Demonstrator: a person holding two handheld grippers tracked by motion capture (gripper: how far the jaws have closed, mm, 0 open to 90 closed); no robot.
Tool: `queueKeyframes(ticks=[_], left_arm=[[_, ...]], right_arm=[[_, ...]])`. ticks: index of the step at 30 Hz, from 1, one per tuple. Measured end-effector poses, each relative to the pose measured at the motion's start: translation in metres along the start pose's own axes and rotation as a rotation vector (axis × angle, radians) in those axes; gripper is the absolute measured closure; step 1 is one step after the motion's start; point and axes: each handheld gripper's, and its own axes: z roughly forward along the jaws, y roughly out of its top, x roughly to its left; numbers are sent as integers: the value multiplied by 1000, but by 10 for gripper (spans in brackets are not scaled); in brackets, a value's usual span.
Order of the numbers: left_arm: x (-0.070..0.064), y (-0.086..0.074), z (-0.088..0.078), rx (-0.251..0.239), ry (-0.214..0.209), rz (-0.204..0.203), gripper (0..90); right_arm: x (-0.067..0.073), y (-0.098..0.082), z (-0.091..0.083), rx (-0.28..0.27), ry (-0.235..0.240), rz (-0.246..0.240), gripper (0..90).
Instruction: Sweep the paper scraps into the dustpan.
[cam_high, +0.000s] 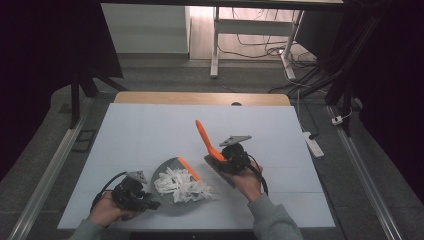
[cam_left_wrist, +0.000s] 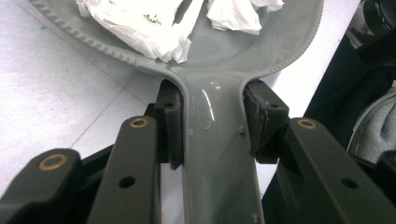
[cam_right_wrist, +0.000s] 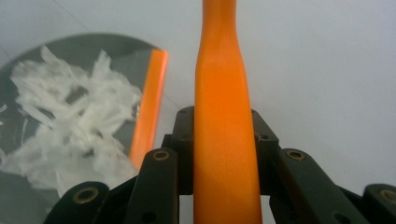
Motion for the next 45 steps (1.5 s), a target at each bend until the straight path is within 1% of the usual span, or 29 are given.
queueKeyframes(ticks=[2,6,10,14,16,22,26,30,33,35,37,40,43,45], left_arm=[[-1,0,0,2,2,0,611],[-2,0,0,0,4,-3,611],[-3,0,0,-1,6,-4,611],[-3,0,0,1,5,-4,611],[-3,0,0,1,6,-4,611],[-3,0,0,1,7,-4,611],[-3,0,0,1,7,-5,611],[-3,0,0,2,8,-5,611],[-3,0,1,3,7,-5,611],[-3,0,1,2,7,-5,611],[-3,0,1,2,6,-4,611],[-2,-1,1,2,3,-5,611],[-2,-1,1,-2,2,-8,611],[-2,-2,1,-3,1,-10,611]], right_arm=[[0,-7,-2,10,-18,11,705],[4,-18,0,34,-29,18,705],[7,-19,5,46,-26,10,705],[14,-18,9,49,-13,0,705],[18,-17,12,51,-2,2,705],[35,-8,22,52,21,-21,705],[50,2,31,48,50,-52,705],[65,13,38,40,62,-77,705],[77,20,43,23,80,-94,705],[84,26,45,-3,98,-114,705],[88,28,43,-20,110,-119,705],[86,30,37,-52,114,-126,705],[76,30,30,-79,110,-108,705],[69,29,26,-98,94,-97,705]])
